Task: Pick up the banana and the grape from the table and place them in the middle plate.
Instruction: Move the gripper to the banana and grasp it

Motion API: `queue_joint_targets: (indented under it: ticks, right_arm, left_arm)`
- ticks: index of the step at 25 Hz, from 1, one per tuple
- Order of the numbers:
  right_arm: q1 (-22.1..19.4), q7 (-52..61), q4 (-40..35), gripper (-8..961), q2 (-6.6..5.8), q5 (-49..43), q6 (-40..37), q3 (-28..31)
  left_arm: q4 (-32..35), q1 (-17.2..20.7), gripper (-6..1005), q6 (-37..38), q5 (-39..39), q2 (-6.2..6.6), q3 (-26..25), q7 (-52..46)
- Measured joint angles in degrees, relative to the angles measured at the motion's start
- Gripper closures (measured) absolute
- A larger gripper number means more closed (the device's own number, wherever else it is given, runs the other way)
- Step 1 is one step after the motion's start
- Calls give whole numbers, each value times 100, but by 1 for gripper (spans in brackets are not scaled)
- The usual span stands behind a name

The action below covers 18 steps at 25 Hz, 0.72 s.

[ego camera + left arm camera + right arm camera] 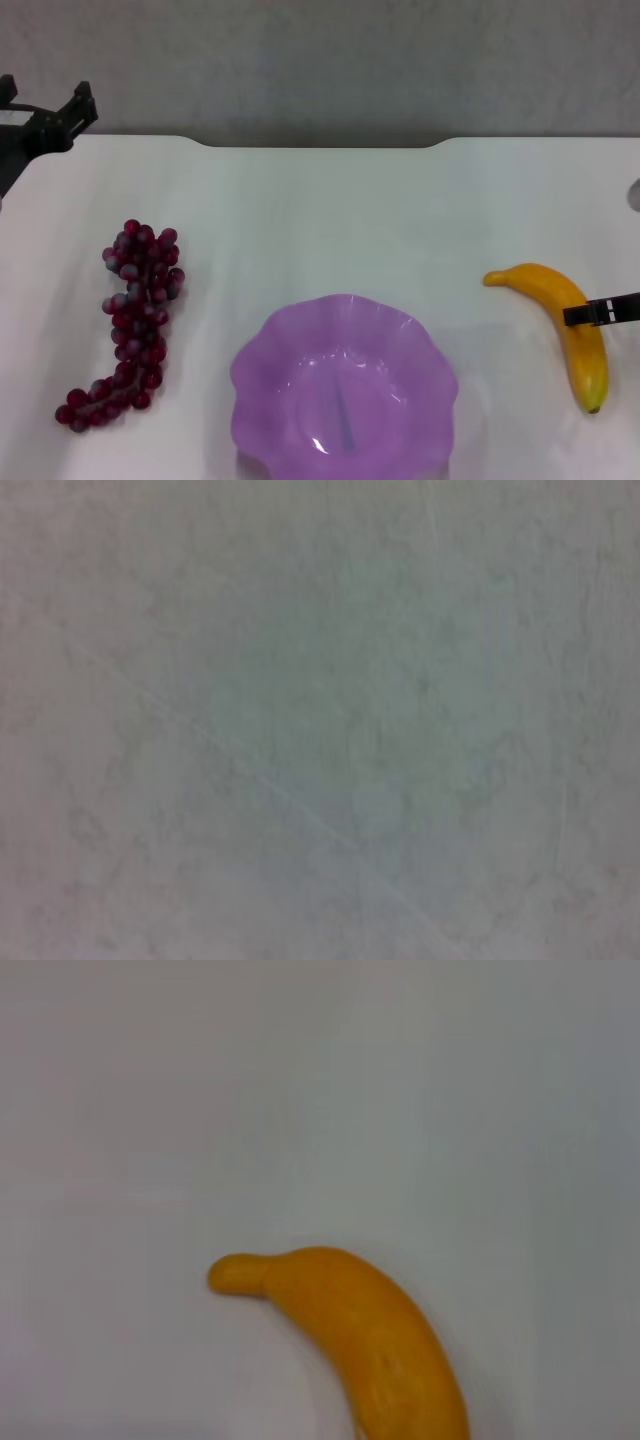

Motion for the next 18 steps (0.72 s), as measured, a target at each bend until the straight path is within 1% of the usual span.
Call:
queue_joint_targets:
  ticks: [7,14,18]
  right_arm:
    - [120,-134,173,156,12,15,4,-24]
    - [401,-150,791,157,-3,-3,-163,-24]
    - [429,-152,837,157,-3,-5,-209,-24]
  left_arm:
    - [0,2,132,0,-6,0,18,0]
    - [-57,8,132,0,-5,0,13,-8]
    - [-62,17,133,0,-5,0,17,-9]
